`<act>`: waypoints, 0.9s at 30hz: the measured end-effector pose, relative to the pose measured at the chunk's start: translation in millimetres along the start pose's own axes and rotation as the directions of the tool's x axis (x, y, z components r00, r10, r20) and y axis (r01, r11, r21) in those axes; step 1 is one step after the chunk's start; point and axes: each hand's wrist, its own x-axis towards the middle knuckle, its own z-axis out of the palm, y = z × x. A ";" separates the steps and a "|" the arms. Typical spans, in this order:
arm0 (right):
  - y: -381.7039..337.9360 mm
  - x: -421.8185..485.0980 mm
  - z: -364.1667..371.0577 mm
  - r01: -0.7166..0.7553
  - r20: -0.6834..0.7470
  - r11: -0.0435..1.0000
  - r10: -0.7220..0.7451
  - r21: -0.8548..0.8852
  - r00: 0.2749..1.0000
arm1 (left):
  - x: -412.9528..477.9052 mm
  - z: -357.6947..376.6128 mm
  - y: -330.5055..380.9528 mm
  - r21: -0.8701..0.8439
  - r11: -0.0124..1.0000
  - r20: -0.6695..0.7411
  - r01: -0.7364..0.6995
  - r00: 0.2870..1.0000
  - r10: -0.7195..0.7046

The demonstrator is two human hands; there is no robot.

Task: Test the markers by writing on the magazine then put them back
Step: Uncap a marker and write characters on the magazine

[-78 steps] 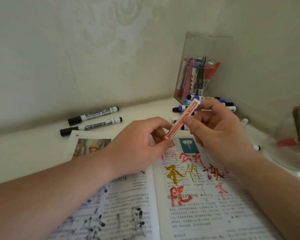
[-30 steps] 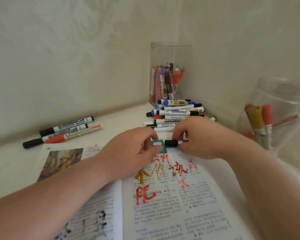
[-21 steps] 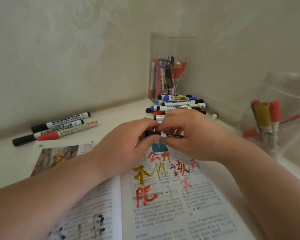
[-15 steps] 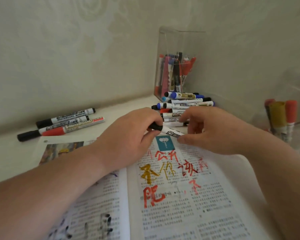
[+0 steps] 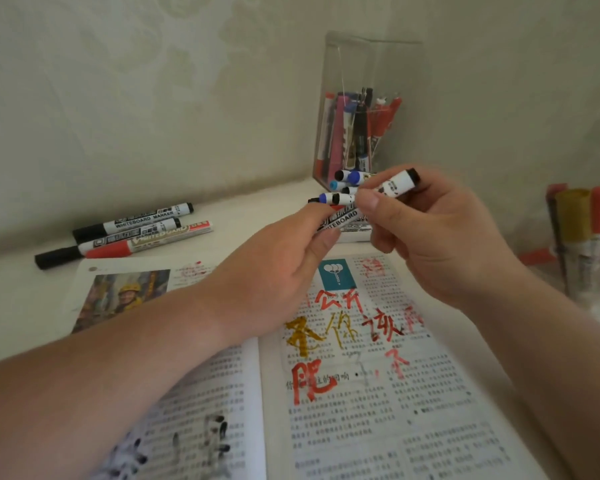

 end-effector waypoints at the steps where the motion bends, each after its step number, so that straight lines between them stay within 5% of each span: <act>1: 3.3 0.7 0.6 -0.021 0.042 0.999 0.019 0.043 0.999 | -0.3 -0.8 0.0 -0.013 1.000 -0.021 -0.008 1.000 0.007; 8: 2.9 -1.2 5.7 -0.073 0.095 0.997 0.070 0.024 0.993 | -0.3 -3.9 1.1 -0.058 0.997 -0.024 0.041 0.999 -0.042; 18: -7.7 -2.3 1.7 -0.103 -0.339 0.973 0.027 -0.208 0.941 | -4.3 -5.8 2.2 0.008 0.999 0.142 0.039 0.989 -0.039; 23: -31.8 -12.2 -7.9 -0.381 0.018 0.897 0.395 -0.224 0.919 | -3.7 -1.8 1.1 0.206 0.977 0.167 0.062 0.981 -0.098; 27: -22.0 -46.3 -20.7 -0.437 0.272 0.869 0.490 -0.232 0.828 | -3.4 3.2 -1.7 0.281 0.959 0.209 -0.042 0.978 -0.018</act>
